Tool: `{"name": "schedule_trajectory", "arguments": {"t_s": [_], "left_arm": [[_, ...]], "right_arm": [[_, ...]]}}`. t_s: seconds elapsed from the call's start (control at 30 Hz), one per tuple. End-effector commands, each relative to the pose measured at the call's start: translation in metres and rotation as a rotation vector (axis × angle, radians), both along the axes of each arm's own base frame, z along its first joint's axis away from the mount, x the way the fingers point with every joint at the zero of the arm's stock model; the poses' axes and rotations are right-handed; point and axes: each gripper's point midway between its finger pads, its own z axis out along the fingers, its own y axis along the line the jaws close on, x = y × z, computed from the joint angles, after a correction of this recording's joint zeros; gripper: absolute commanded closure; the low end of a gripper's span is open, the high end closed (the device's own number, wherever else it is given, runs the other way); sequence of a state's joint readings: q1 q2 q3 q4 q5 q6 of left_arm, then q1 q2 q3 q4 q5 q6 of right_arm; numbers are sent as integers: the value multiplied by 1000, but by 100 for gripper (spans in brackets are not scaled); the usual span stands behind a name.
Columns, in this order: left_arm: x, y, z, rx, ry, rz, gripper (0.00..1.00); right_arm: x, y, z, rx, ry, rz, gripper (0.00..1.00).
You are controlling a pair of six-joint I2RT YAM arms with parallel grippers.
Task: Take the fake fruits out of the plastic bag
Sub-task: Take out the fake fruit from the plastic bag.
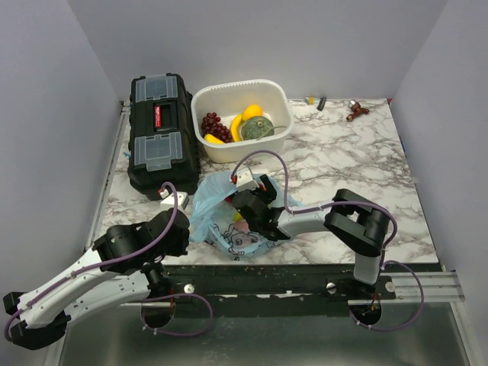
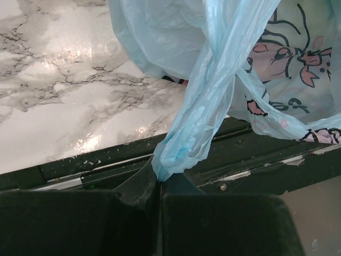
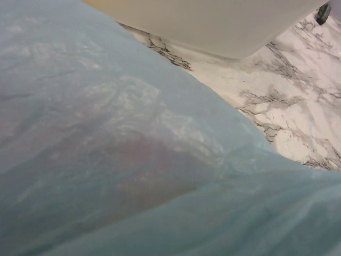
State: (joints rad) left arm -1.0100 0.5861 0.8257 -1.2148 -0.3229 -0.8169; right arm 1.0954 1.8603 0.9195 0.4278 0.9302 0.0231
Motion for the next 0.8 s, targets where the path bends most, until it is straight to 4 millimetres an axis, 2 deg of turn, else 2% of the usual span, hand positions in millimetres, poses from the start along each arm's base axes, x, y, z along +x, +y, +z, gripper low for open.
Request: {"name": "schedule_trajectory", "arguments": {"t_s": [0.0,0.13,0.3,0.37,0.43,0.57,0.6,0.77], "left_arm": [[-1,2,-1,9,1,-4,100],[-1,2,-2,12,4,-6,100],[-1,2,-2,16,6,-9,100],[-1,2,-2,15,6,-5,100],[-1,2,-2,16,6,-6,100],[-1,2,-3,20,9,-6,100],[-1,2,-3,22,10,-6,100],[-1,2,-4,30,12,-4,100]], "right_arm": [[14,1,-3,-29,-26,-19,10],[19,3,-10,-54,-29,-12,12],[21,0,-25,-103,-20,-21,21],[18,1,-27,-97,-2,-10,28],[14,8,-26,-75,40,21,39],[5,16,-2,35,83,52,66],[2,19,4,73,95,59,71],[-19,36,35,255,200,147,73]]}}
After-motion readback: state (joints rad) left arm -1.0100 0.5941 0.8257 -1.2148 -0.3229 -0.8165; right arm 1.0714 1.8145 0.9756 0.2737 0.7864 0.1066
